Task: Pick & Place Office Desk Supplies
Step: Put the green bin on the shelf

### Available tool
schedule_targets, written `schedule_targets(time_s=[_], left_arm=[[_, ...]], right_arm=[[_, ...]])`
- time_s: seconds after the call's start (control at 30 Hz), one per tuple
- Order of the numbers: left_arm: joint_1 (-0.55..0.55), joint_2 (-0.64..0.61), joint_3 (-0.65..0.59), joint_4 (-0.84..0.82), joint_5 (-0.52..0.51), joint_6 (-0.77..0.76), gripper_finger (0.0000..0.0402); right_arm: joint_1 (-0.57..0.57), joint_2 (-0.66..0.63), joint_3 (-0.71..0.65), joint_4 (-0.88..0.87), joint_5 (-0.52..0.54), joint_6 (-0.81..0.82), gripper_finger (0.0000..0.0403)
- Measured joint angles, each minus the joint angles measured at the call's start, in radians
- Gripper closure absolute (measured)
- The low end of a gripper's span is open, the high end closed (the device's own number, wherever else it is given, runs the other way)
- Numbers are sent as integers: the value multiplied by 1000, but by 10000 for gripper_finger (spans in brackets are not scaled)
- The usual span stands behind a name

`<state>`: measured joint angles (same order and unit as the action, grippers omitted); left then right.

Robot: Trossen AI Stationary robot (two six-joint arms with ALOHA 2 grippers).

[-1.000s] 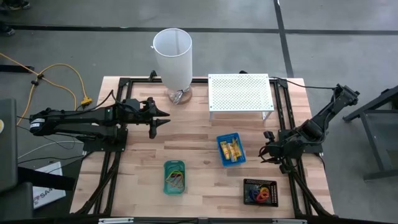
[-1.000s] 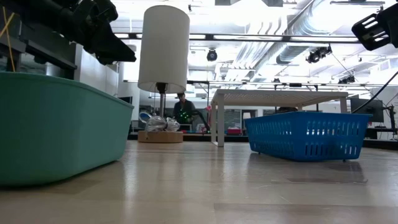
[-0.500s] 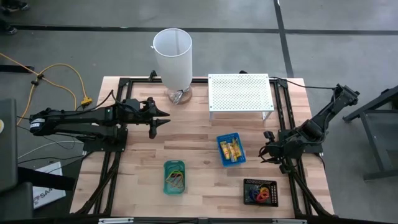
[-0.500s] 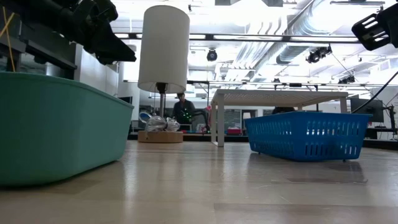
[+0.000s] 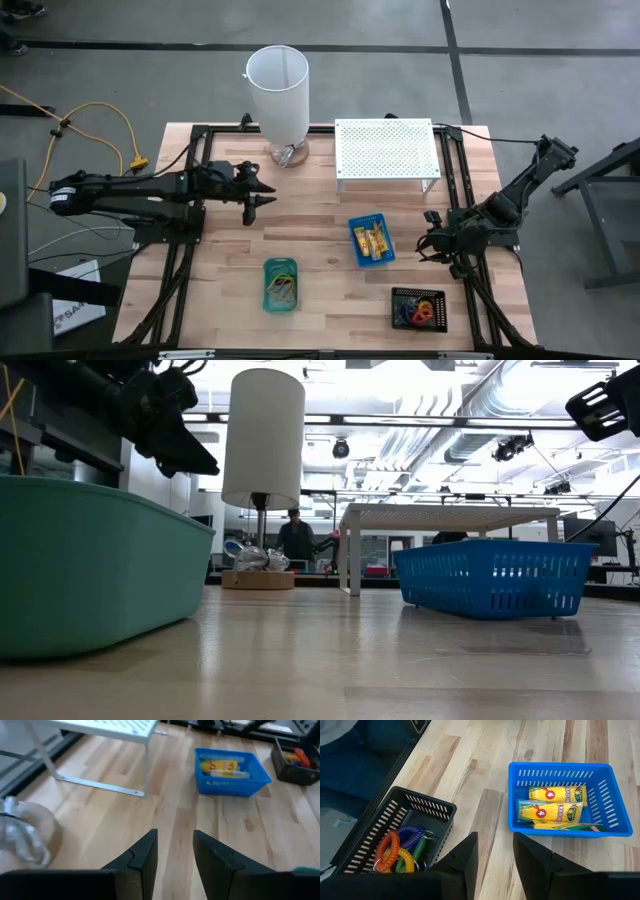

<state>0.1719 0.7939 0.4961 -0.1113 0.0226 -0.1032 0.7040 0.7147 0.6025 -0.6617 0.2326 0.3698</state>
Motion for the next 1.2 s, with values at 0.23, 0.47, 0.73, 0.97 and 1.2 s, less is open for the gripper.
schedule_targets(time_s=[0.23,0.47,0.73,0.97,1.2], left_arm=[[-28,73,79,-36,17,37,282],[-119,196,256,-259,-55,54,282],[-232,308,373,-392,-137,53,282],[-301,368,394,-422,-145,13,282],[-330,469,394,-469,-76,-80,282]], right_arm=[[0,0,0,0,0,0,292],[0,0,0,0,0,0,292],[0,0,0,0,0,0,292],[0,0,0,0,0,0,292],[0,0,0,0,0,0,292]])
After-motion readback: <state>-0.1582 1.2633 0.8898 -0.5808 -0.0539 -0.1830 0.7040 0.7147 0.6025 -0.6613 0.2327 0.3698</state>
